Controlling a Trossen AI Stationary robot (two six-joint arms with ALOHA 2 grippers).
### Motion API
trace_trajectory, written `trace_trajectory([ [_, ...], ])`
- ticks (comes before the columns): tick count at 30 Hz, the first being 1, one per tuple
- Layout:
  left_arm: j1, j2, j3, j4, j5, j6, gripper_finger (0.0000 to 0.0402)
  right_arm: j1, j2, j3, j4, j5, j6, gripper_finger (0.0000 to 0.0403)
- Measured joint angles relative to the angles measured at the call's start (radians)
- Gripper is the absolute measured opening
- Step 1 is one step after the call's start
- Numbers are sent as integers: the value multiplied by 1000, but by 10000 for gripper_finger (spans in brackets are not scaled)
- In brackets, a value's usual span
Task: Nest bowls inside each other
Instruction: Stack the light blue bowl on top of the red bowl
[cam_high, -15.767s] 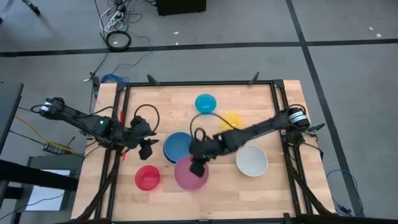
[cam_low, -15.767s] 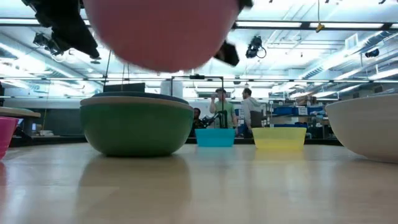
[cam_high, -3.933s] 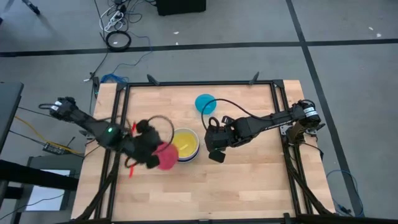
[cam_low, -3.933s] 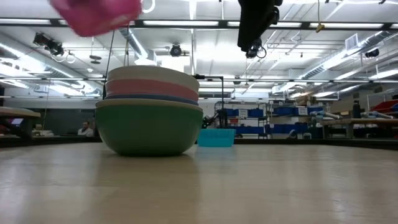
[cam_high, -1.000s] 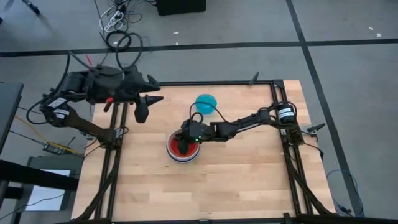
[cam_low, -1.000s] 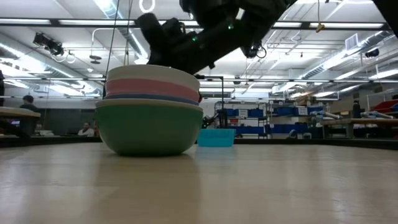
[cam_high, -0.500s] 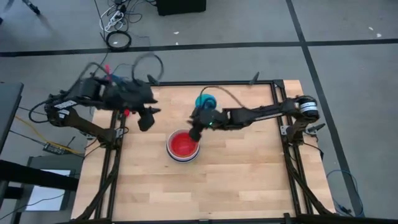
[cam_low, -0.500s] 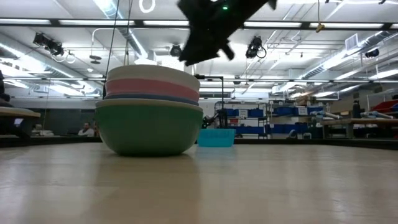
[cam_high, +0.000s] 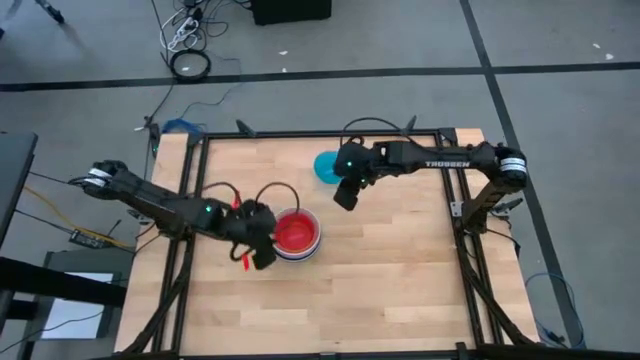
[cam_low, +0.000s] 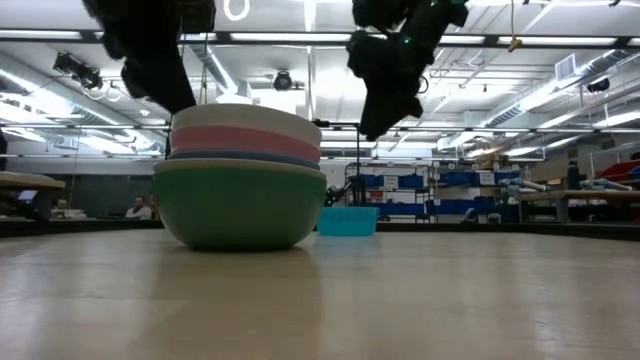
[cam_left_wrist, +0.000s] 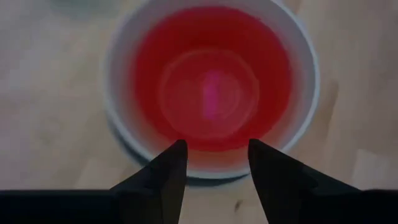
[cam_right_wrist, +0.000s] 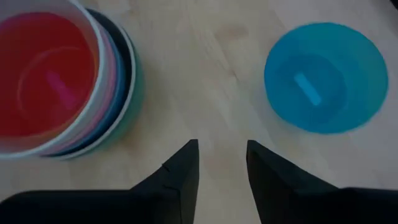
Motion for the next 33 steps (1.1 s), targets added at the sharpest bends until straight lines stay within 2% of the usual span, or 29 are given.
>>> trace_trajectory([
  [4, -11, 0, -77, 159, -1, -21, 179, -15, 35, 0, 25, -26, -41, 137],
  [8, -12, 0, -84, 204, -6, -18, 179, -28, 81, 0, 67, -16, -131, 154],
  [14, -12, -5, -53, 235, -7, -16, 179, -58, 162, 0, 123, 38, -279, 163],
  [20, -12, -5, 1, 238, -8, -10, 179, -75, 221, 13, 141, 142, -444, 163],
  [33, -12, -5, 27, 310, -27, 11, 179, -117, 358, 26, 183, 129, -538, 162],
])
